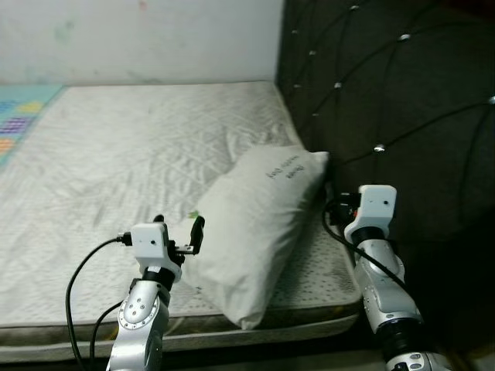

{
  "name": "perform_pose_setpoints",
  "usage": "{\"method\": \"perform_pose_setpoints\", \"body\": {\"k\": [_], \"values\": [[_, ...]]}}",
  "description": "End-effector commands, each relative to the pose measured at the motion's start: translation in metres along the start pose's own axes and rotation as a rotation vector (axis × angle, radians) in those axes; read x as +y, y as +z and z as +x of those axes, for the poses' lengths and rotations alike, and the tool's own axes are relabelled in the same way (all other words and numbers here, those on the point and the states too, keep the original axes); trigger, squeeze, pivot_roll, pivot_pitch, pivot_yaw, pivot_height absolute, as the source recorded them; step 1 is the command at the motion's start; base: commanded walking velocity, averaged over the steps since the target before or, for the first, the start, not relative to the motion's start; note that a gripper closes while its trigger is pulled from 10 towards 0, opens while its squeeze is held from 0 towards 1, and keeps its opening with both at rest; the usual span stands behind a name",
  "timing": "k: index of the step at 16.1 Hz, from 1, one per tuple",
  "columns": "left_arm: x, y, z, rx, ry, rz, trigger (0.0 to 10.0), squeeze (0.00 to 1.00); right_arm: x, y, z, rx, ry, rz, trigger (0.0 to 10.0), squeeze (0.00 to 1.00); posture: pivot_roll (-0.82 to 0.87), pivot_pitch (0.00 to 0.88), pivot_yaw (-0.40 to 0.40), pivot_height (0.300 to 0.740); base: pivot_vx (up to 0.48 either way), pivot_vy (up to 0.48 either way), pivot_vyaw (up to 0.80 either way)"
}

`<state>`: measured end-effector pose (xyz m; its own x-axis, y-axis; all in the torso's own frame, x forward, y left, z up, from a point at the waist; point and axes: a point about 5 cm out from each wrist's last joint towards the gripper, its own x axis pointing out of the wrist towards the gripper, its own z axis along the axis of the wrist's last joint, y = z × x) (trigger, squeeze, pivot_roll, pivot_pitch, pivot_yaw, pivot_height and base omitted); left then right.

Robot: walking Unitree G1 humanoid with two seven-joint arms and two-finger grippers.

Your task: Clean up the room

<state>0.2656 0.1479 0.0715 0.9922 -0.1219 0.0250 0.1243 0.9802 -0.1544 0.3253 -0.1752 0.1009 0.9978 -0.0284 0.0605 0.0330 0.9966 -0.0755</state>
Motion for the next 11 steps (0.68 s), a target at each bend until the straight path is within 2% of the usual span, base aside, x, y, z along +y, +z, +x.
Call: {"method": "perform_pose_setpoints", "body": {"k": [1,7,11], "values": [[0.002,0.004,-0.002,-0.018,0.0,0.001,10.0,0.0,0.009,0.008,0.002,-0.025,0.043,-0.017,10.0,0.0,0.04,0.002,-0.009,0.74,0.0,0.0,0.0],[-0.009,0.003,-0.003,-0.009,-0.029,-0.021,10.0,0.0,0.021,0.008,-0.003,-0.025,0.083,-0.03,10.0,0.0,0.03,0.016,0.008,0.74,0.0,0.0,0.0],[-0.006,0.004,-0.005,-0.003,-0.023,-0.015,10.0,0.0,0.026,-0.002,-0.008,0.024,0.126,-0.023,10.0,0.0,0.05,0.038,0.011,0.74,0.0,0.0,0.0]]}}
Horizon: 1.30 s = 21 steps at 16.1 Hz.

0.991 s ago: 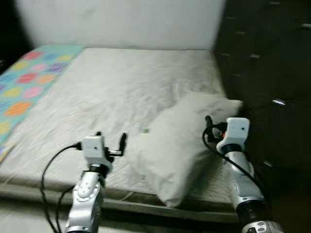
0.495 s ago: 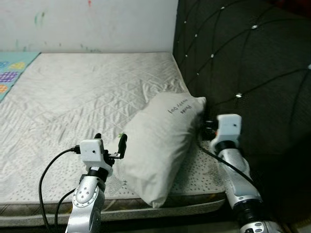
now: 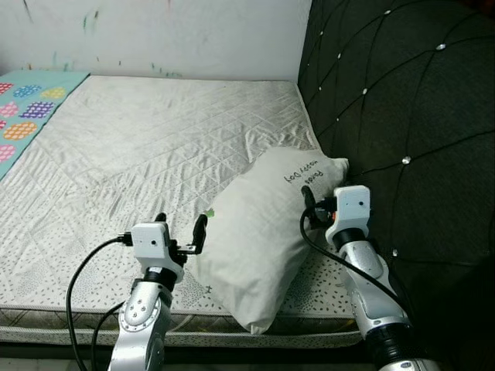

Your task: Clean up the room

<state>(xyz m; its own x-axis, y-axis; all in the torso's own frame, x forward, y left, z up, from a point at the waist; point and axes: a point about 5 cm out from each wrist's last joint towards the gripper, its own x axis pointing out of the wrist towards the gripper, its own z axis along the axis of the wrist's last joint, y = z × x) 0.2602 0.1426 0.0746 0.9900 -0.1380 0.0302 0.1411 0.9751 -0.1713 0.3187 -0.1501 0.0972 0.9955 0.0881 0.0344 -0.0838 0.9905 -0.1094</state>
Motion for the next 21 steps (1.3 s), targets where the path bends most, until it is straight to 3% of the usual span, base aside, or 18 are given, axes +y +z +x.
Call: {"method": "perform_pose_setpoints", "body": {"k": [1,4,13,21], "values": [[0.002,0.002,-0.002,0.003,-0.002,0.007,10.0,0.0,0.004,-0.005,-0.002,0.036,0.031,0.005,10.0,0.0,0.05,0.04,0.012,0.74,0.0,0.0,0.0],[0.005,0.0,-0.008,0.015,0.009,0.014,10.0,0.0,0.008,-0.017,-0.006,0.102,0.066,-0.008,10.0,0.0,0.06,0.043,0.011,0.74,0.0,0.0,0.0],[0.006,0.003,-0.003,0.012,0.013,0.02,10.0,0.0,0.013,-0.017,-0.006,0.106,0.12,0.044,10.0,0.0,0.06,0.032,0.011,0.736,0.0,0.0,0.0],[0.003,0.002,-0.003,0.011,0.018,0.016,10.0,0.0,0.017,-0.014,-0.005,0.089,0.156,0.014,10.0,0.0,0.05,0.034,0.006,0.632,0.0,0.0,0.0]]}}
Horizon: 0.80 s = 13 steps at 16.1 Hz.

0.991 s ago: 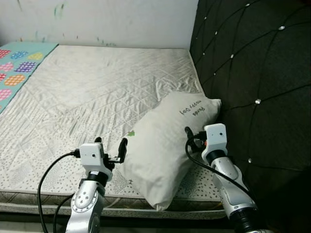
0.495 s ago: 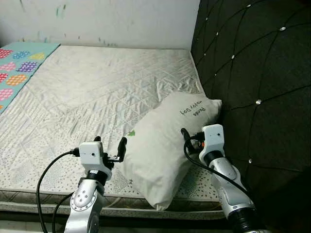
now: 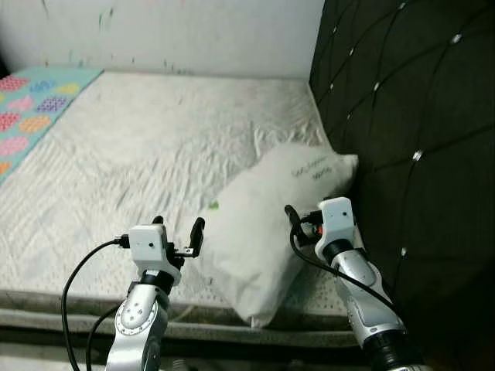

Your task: Clean up the room

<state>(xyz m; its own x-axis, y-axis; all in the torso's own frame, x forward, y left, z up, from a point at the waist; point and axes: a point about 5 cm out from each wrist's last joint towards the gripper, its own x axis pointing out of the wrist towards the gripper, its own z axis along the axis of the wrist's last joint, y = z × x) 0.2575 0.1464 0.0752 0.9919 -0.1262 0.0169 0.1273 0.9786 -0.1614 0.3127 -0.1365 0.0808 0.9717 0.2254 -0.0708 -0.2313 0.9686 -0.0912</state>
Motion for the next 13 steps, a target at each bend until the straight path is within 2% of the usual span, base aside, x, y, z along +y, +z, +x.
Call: {"method": "perform_pose_setpoints", "body": {"k": [1,5,13], "values": [[-0.0001,0.0008,0.0,0.0,0.005,0.006,10.0,0.0,0.001,0.0005,0.0002,0.0,0.006,-0.003,10.0,0.0,0.05,0.035,0.006,0.627,0.0,0.0,0.0],[0.0071,0.0022,0.0019,-0.015,0.075,0.032,10.0,0.0,0.0022,-0.0005,-0.001,0.003,0.02,-0.019,10.0,0.0,0.04,0.036,0.005,0.613,0.0,0.0,0.0],[0.0078,0.0011,0.0024,-0.013,0.11,0.024,10.0,0.0,0.0056,0.0005,0.0005,0.004,0.059,-0.044,10.0,0.0,0.04,0.042,-0.007,0.613,0.0,0.0,0.0]]}}
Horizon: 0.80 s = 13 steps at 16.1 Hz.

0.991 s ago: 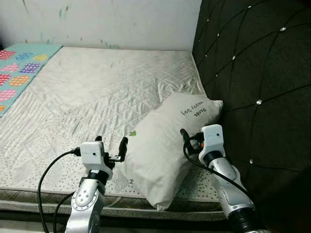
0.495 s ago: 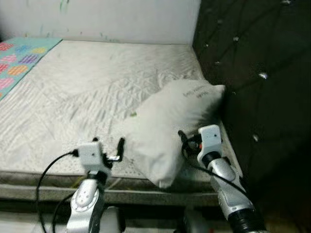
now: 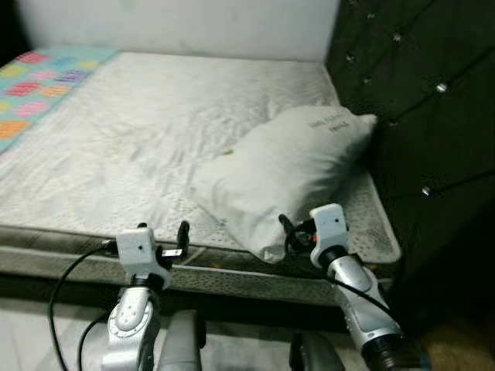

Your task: Clean up the room

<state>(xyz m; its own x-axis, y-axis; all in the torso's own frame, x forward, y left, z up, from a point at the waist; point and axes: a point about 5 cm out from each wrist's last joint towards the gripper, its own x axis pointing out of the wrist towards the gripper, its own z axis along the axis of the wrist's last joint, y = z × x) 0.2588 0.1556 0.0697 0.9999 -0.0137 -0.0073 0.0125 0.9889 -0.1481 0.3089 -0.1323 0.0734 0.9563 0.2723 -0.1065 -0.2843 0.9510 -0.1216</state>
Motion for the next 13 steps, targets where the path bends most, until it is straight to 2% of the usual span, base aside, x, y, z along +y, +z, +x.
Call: {"method": "perform_pose_setpoints", "body": {"k": [1,4,9,11,13], "values": [[-0.002,0.006,0.001,-0.022,0.002,0.009,10.0,0.0,0.001,0.009,0.003,-0.03,0.015,-0.012,10.0,0.0,0.05,0.048,-0.009,0.613,0.0,0.0,0.0],[0.002,0.008,-0.007,-0.021,0.019,0.013,10.0,0.0,0.002,0.009,-0.003,-0.028,0.045,-0.023,10.0,0.0,0.05,0.108,-0.033,0.613,0.0,0.0,0.0],[0.015,0.033,-0.023,-0.049,0.056,0.042,10.0,0.0,-0.003,0.008,-0.019,0.017,0.08,-0.023,10.0,0.0,0.08,0.257,-0.07,0.613,0.0,0.0,0.0],[0.021,0.033,-0.027,-0.037,0.067,0.044,10.0,0.0,0.0,0.007,-0.021,0.038,0.102,-0.017,10.0,0.0,0.08,0.265,-0.07,0.604,0.0,0.0,0.0],[0.019,0.037,-0.023,-0.039,0.069,0.04,10.0,0.0,0.002,0.011,-0.018,0.022,0.115,-0.009,10.0,0.0,0.09,0.258,-0.064,0.584,0.0,0.0,0.0]]}}
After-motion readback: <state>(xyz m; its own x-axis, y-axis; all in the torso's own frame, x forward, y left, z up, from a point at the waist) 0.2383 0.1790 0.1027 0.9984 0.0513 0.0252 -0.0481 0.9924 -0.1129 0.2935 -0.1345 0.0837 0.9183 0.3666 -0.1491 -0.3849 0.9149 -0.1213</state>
